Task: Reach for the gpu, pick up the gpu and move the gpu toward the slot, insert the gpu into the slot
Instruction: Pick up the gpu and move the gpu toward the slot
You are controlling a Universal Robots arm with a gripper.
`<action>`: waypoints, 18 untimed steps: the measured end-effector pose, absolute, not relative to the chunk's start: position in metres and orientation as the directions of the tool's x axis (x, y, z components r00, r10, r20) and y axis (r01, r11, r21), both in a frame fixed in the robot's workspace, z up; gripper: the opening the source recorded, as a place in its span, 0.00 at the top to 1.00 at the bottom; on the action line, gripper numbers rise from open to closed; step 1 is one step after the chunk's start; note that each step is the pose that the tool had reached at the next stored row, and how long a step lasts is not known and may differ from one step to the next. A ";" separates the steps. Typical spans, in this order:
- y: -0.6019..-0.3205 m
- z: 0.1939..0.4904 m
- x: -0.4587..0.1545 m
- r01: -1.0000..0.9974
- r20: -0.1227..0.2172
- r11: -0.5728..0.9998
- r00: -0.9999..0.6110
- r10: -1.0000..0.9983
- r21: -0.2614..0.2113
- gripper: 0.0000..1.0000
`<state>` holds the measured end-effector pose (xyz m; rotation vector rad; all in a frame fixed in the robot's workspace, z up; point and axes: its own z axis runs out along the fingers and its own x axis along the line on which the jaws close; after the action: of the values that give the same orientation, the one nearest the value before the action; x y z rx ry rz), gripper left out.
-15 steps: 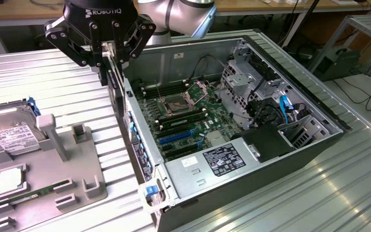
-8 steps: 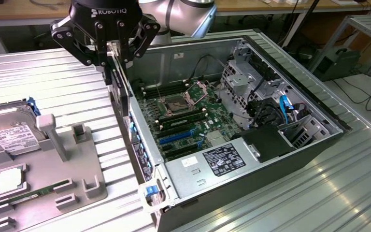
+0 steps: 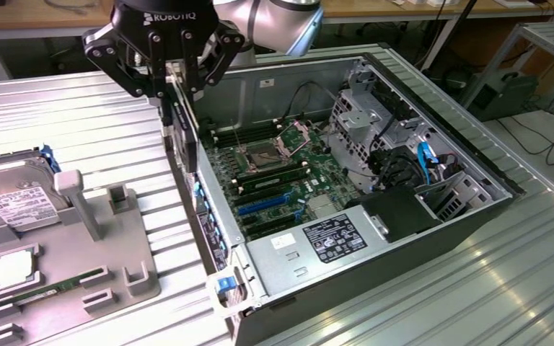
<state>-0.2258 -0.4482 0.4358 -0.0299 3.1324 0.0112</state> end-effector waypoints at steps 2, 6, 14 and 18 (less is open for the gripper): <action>-0.448 0.436 -0.224 -0.019 -0.009 1.000 -1.000 -0.019 0.007 0.72; -0.448 0.436 -0.221 -0.019 -0.009 1.000 -1.000 -0.019 0.007 0.72; -0.448 0.436 -0.215 -0.019 -0.009 1.000 -1.000 -0.019 0.007 0.72; -0.448 0.436 -0.211 -0.019 -0.009 1.000 -1.000 -0.019 0.007 0.72</action>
<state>-0.2111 -0.4482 0.4358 -0.0300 3.1323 0.0112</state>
